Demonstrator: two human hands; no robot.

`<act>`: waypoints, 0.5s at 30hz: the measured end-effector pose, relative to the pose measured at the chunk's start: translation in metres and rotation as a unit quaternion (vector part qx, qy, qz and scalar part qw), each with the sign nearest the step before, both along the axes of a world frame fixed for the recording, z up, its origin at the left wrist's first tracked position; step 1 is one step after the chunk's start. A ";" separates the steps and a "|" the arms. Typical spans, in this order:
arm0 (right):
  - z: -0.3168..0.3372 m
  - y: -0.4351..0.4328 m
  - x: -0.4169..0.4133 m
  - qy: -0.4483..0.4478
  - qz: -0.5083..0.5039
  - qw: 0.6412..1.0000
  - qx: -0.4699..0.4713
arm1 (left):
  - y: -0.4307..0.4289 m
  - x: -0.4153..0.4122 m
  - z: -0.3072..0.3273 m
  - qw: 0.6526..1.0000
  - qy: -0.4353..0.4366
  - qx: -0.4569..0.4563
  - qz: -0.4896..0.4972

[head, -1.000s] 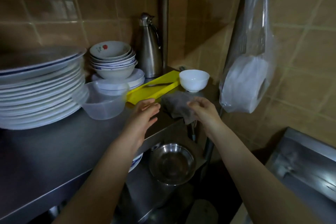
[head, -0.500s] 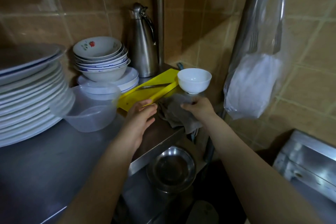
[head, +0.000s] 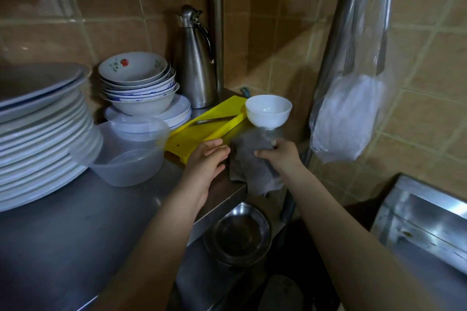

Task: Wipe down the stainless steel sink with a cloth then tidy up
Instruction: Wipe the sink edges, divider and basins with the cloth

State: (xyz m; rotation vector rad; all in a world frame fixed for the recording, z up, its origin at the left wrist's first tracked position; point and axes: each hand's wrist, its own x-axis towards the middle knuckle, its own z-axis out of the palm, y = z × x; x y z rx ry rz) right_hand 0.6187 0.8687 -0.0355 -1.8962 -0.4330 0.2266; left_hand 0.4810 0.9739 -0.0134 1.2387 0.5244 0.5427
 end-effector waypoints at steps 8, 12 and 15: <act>-0.001 -0.023 -0.018 0.082 -0.001 0.987 0.135 | -0.007 -0.006 0.000 0.999 -0.020 0.003 -0.031; -0.002 -0.042 -0.030 0.114 0.016 0.977 0.182 | -0.021 -0.009 -0.002 0.998 -0.021 0.006 -0.060; -0.007 -0.059 -0.034 0.093 -0.010 0.980 0.173 | -0.034 -0.011 -0.003 0.996 -0.020 0.008 -0.090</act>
